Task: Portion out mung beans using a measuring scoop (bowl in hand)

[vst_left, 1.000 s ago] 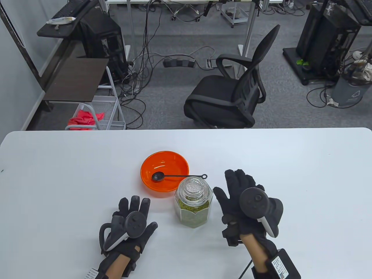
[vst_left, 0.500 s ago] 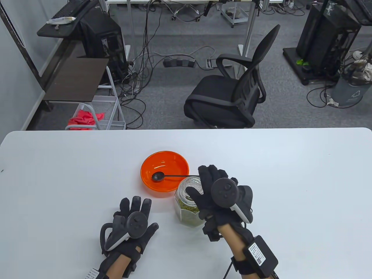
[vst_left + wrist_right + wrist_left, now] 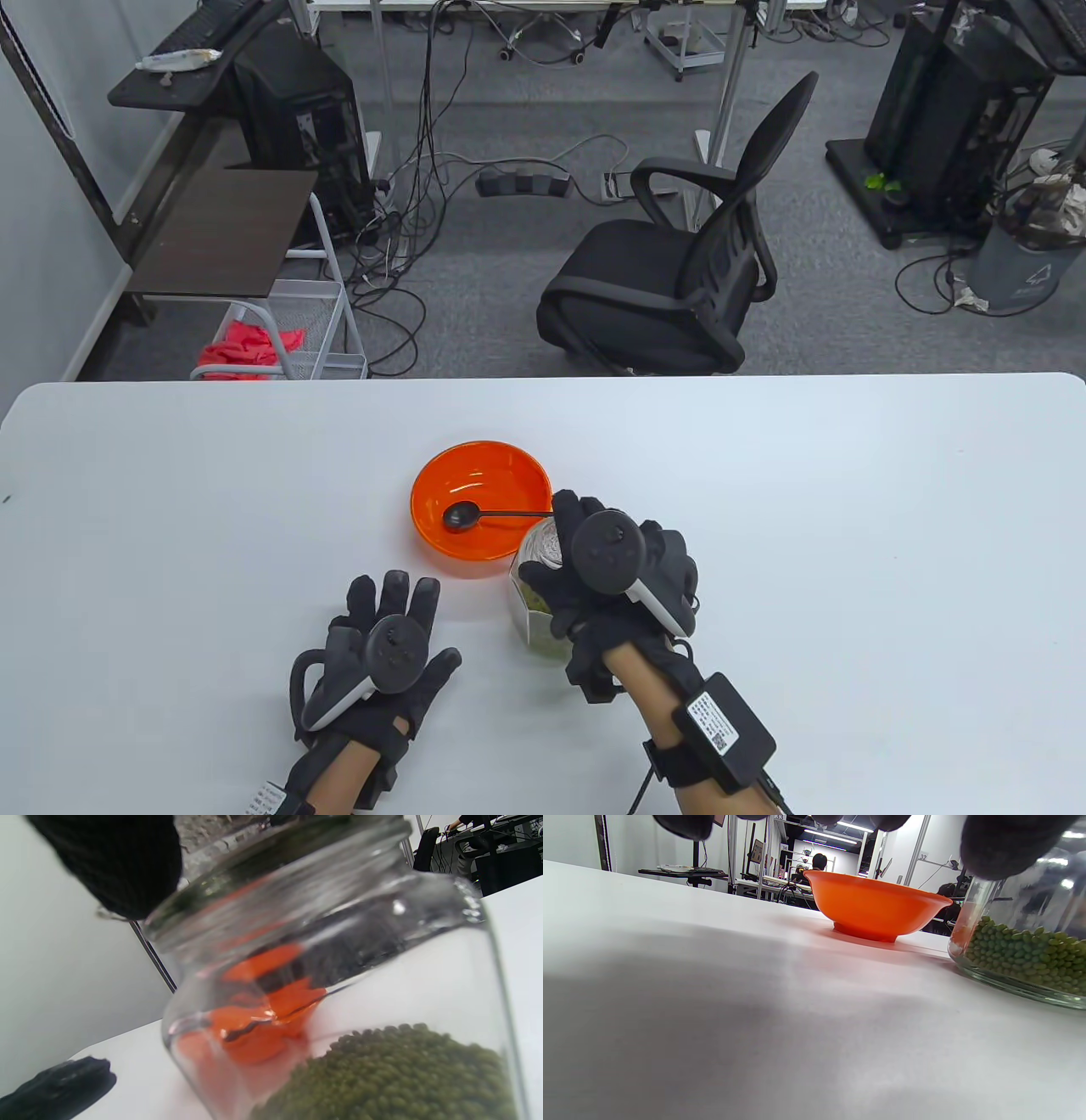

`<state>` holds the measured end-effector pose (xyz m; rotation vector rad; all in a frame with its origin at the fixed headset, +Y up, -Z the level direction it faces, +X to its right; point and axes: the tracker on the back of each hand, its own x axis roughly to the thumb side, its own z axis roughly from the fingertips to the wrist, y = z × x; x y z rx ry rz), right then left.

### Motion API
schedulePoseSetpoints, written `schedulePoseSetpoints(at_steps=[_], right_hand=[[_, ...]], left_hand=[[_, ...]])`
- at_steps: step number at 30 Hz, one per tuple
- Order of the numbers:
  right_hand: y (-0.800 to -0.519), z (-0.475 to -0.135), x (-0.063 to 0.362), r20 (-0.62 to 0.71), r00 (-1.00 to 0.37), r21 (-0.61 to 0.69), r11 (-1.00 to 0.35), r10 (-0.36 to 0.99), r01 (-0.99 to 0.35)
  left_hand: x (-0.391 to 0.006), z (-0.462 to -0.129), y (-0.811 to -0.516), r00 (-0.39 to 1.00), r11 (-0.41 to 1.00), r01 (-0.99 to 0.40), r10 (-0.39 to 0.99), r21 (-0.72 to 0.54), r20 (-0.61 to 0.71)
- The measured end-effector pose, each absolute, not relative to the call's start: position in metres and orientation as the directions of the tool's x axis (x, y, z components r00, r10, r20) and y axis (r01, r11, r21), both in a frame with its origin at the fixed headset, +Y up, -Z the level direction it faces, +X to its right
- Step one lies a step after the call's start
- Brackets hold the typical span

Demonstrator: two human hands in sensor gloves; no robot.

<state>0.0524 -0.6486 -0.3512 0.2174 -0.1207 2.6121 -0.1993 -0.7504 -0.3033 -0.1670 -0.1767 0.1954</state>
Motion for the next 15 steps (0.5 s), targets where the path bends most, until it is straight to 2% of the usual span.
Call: schedulePoseSetpoints(at_steps=[7,15], right_hand=[[-0.648,-0.349,0.055,0.205,-0.835,-0.069,-0.844,0.510,-0.532],[-0.628,-0.340,0.070,0.237,-0.770,-0.161,-0.757,0.593,-0.633]], left_hand=[[-0.202,-0.305,-0.751,0.966,0.965,-0.187,0.215,-0.186,0.147],[-0.202,-0.305,-0.752,0.968,0.965,-0.176,0.205,-0.196,0.143]])
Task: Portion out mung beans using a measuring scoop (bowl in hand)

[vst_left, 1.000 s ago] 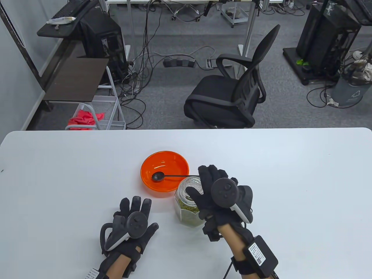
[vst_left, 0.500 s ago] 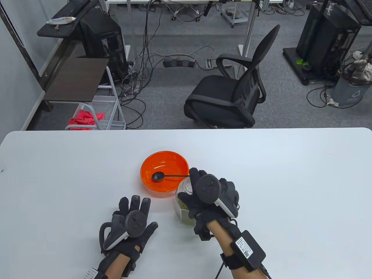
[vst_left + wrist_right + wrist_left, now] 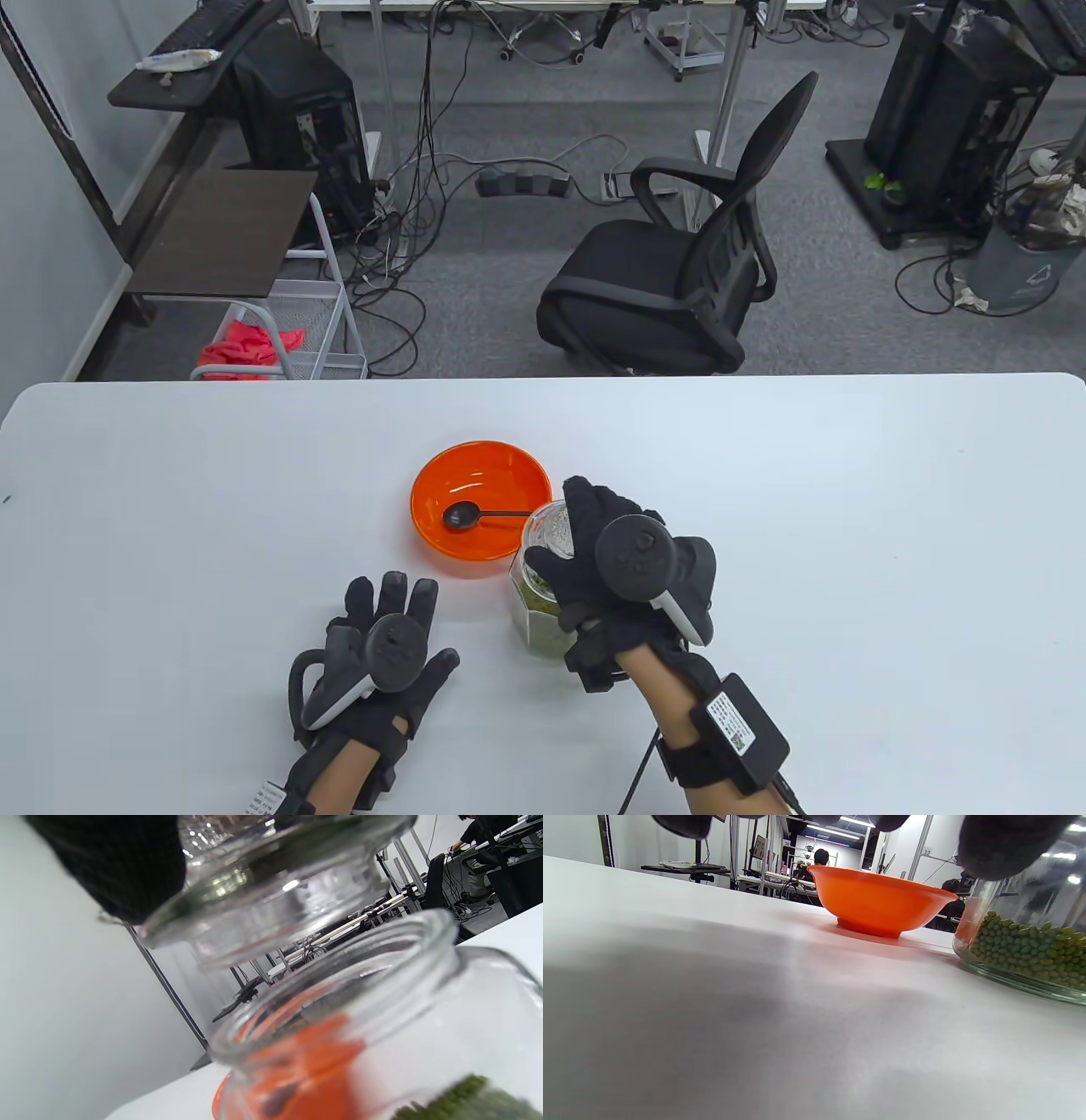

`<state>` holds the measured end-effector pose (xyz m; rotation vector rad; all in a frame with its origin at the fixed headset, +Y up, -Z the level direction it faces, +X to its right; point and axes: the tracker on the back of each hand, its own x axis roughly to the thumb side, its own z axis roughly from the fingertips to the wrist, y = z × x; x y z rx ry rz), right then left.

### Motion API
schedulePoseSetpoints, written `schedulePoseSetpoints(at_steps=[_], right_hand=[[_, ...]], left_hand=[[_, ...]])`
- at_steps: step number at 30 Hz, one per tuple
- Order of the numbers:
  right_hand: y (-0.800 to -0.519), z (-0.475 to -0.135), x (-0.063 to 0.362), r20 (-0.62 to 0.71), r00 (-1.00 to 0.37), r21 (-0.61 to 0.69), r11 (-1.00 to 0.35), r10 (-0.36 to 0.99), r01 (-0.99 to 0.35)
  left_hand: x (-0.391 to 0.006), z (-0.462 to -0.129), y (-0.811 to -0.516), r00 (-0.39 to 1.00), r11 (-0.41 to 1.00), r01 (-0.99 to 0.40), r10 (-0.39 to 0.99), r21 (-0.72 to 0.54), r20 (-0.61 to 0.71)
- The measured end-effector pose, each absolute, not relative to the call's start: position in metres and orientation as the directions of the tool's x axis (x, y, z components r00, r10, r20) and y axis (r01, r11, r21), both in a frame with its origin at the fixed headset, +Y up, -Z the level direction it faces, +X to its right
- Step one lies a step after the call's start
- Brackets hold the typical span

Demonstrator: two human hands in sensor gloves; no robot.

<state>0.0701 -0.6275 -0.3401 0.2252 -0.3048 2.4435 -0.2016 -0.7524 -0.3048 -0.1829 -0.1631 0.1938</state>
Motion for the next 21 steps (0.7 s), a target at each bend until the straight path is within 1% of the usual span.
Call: schedulePoseSetpoints(at_steps=[3,9,14,17,21], right_hand=[[-0.620,-0.334,0.078,0.227,-0.753,-0.187,-0.731,0.618,-0.657],[-0.610,-0.325,0.094,0.194,-0.760,-0.233,-0.724,0.620,-0.650],[-0.601,-0.317,0.112,0.156,-0.796,-0.287,-0.744,0.585,-0.604],[-0.599,-0.316,0.122,0.137,-0.802,-0.295,-0.749,0.582,-0.593],[-0.603,-0.313,0.146,0.079,-0.810,-0.325,-0.753,0.581,-0.572]], left_hand=[[-0.199,-0.305,-0.754,0.970,0.965,-0.162,0.195,-0.206,0.148],[-0.195,-0.305,-0.755,0.968,0.965,-0.149,0.187,-0.215,0.167],[-0.195,-0.305,-0.755,0.967,0.964,-0.155,0.193,-0.216,0.167],[-0.195,-0.305,-0.755,0.967,0.965,-0.153,0.191,-0.214,0.170],[-0.193,-0.304,-0.755,0.967,0.966,-0.143,0.182,-0.213,0.178]])
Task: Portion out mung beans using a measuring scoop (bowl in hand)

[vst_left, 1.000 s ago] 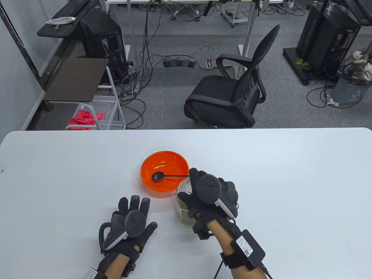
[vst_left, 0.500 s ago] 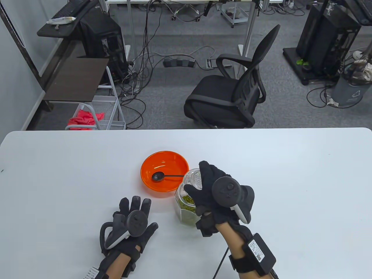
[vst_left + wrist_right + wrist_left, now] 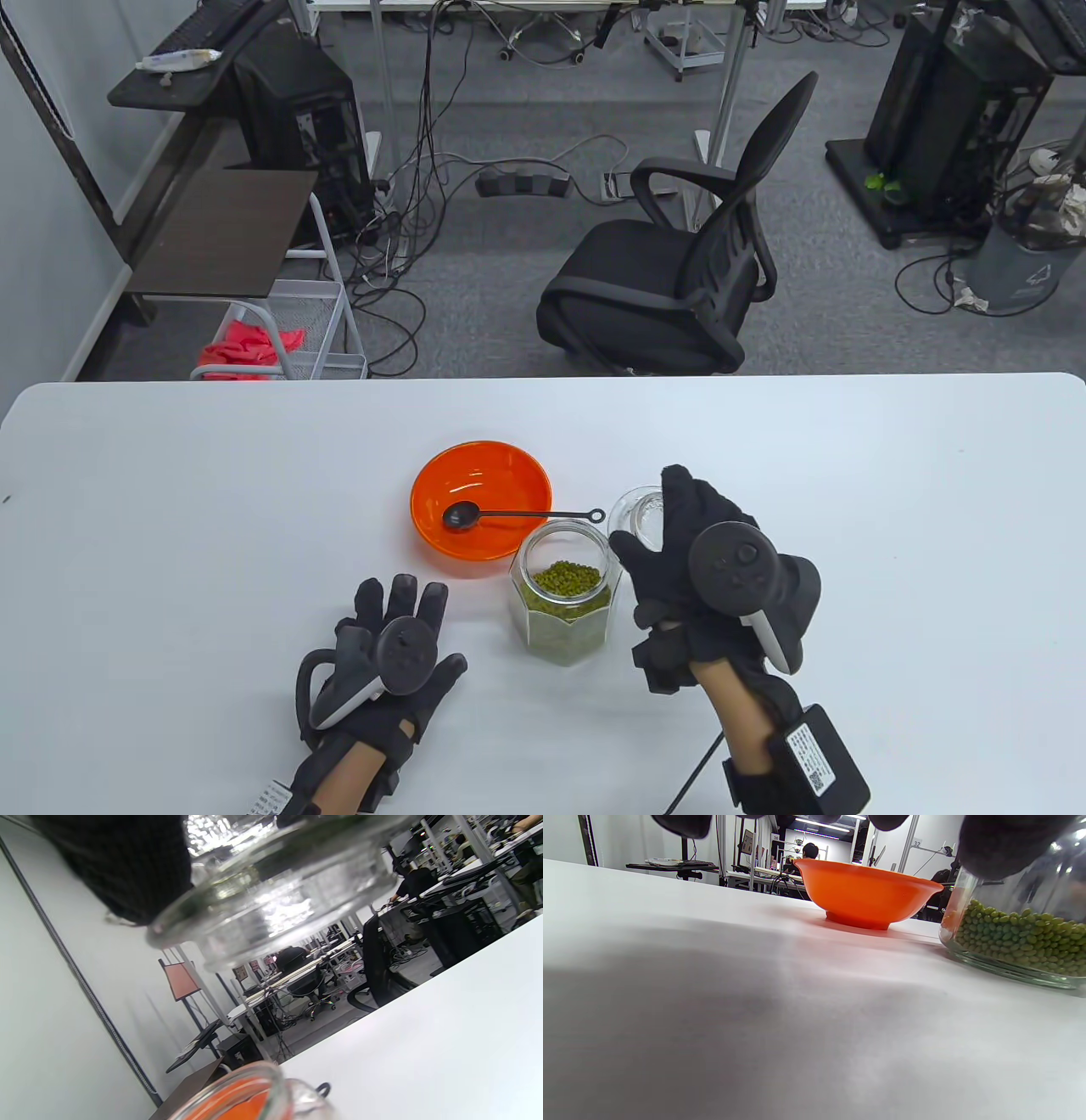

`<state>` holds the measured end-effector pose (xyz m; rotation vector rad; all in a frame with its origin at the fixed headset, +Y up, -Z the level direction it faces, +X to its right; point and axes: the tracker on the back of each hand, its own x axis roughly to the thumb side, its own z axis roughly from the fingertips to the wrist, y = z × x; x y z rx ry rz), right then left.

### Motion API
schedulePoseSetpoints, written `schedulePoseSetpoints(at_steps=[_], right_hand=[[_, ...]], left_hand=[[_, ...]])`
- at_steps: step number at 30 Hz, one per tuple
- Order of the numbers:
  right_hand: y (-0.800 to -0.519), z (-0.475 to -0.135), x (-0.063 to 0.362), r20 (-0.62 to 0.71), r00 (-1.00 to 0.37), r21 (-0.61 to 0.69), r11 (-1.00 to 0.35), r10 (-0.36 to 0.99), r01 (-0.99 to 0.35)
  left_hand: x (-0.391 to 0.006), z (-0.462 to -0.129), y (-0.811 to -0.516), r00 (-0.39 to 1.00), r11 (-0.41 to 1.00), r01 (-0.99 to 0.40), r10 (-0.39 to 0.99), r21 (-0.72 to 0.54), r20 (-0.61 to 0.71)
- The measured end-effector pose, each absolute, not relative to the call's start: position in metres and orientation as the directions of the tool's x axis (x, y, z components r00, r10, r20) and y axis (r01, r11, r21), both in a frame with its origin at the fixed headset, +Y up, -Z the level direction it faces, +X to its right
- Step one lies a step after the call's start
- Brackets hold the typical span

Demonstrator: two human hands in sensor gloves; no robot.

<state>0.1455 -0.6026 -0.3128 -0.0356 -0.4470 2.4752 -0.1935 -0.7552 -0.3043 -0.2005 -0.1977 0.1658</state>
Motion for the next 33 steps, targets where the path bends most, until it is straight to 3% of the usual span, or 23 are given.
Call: schedulePoseSetpoints(at_steps=[8,15,25,33], right_hand=[[-0.633,-0.309,0.193,-0.051,-0.824,-0.328,-0.789,0.565,-0.520],[-0.678,-0.316,0.229,-0.179,-0.811,-0.287,-0.818,0.558,-0.499],[-0.731,-0.324,0.250,-0.273,-0.789,-0.233,-0.834,0.550,-0.500],[-0.750,-0.323,0.258,-0.308,-0.777,-0.223,-0.836,0.549,-0.502]], left_hand=[[-0.196,-0.303,-0.756,0.969,0.965,-0.149,0.185,-0.215,0.163],[-0.196,-0.303,-0.756,0.971,0.966,-0.144,0.180,-0.215,0.159],[-0.199,-0.303,-0.755,0.973,0.965,-0.147,0.181,-0.219,0.143],[-0.199,-0.303,-0.756,0.975,0.964,-0.138,0.173,-0.227,0.141]])
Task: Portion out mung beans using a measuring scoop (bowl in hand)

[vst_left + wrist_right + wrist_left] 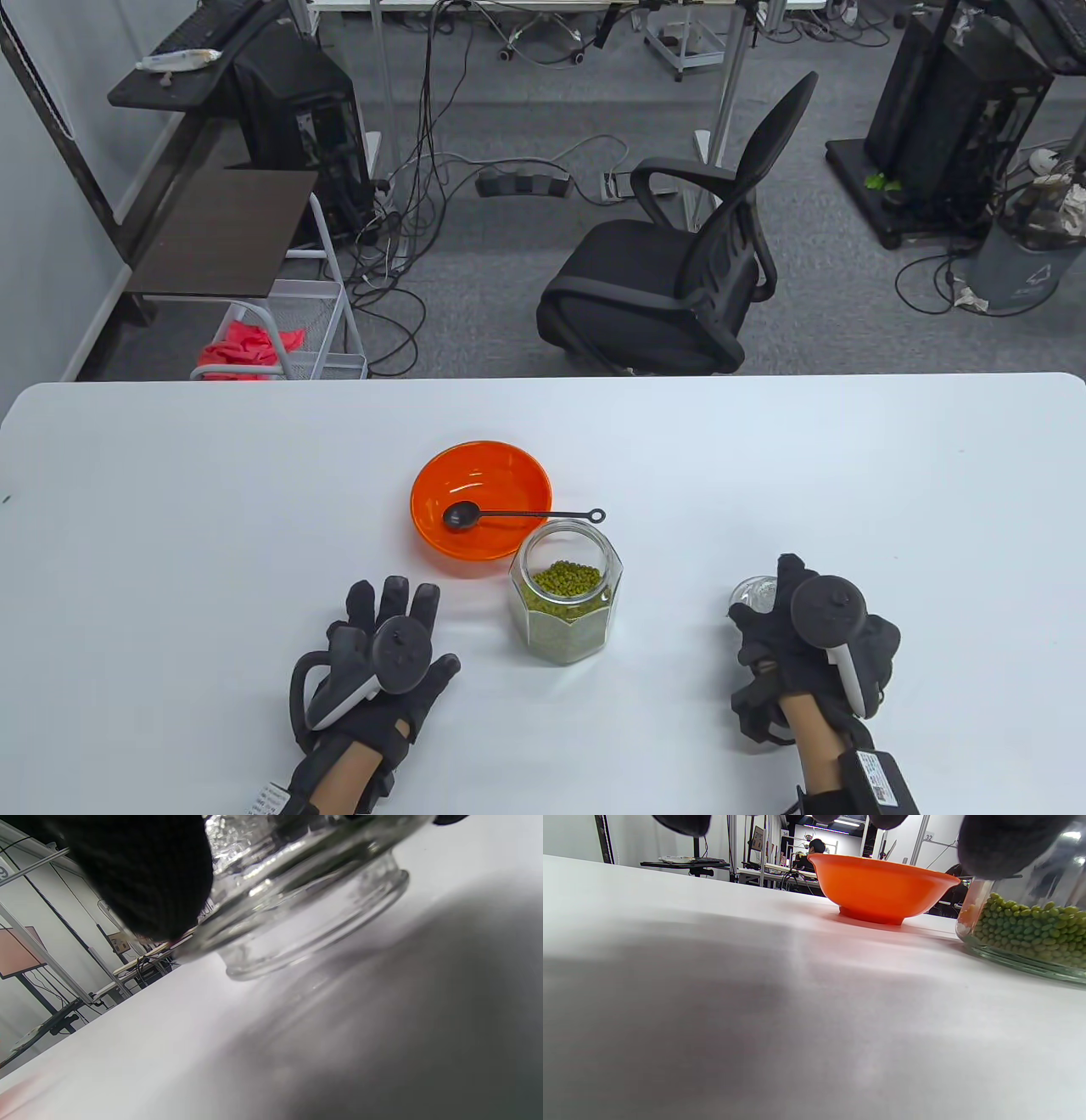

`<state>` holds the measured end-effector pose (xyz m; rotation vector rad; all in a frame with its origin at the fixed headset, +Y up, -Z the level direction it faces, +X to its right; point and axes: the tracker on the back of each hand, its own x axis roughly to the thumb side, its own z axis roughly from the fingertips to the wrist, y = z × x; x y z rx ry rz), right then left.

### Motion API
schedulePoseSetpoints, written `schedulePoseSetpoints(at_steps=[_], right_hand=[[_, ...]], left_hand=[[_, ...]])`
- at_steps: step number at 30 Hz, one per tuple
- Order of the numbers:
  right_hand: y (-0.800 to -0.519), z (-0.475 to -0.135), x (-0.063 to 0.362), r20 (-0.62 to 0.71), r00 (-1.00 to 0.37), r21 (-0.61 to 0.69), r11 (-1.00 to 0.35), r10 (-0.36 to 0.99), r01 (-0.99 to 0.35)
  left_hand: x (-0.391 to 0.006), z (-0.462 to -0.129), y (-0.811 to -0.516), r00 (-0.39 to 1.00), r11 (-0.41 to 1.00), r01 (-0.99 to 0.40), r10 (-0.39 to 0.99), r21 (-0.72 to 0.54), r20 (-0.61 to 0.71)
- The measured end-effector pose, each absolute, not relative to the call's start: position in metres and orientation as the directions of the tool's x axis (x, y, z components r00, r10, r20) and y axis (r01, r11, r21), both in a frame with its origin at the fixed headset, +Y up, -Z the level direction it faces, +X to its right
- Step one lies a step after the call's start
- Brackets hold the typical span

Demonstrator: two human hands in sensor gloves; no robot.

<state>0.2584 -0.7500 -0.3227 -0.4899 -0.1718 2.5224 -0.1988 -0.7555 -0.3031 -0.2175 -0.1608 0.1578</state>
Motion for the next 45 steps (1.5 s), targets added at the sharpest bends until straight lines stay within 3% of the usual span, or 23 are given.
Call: schedulePoseSetpoints(at_steps=[15,26,36,45], right_hand=[[-0.764,-0.322,0.263,-0.338,-0.801,-0.152,-0.868,0.495,-0.472],[-0.758,-0.317,0.259,-0.336,-0.818,-0.141,-0.884,0.467,-0.446],[-0.731,-0.304,0.233,-0.188,-0.855,-0.165,-0.873,0.484,-0.458],[-0.718,-0.297,0.216,-0.095,-0.878,-0.190,-0.874,0.469,-0.446]], left_hand=[[-0.197,-0.303,-0.757,0.978,0.964,-0.117,0.153,-0.238,0.140],[-0.199,-0.305,-0.756,0.978,0.962,-0.130,0.165,-0.241,0.131],[-0.205,-0.316,-0.749,0.970,0.947,-0.196,0.225,-0.255,0.089],[-0.220,-0.352,-0.721,0.979,0.954,-0.196,0.203,-0.229,0.008]])
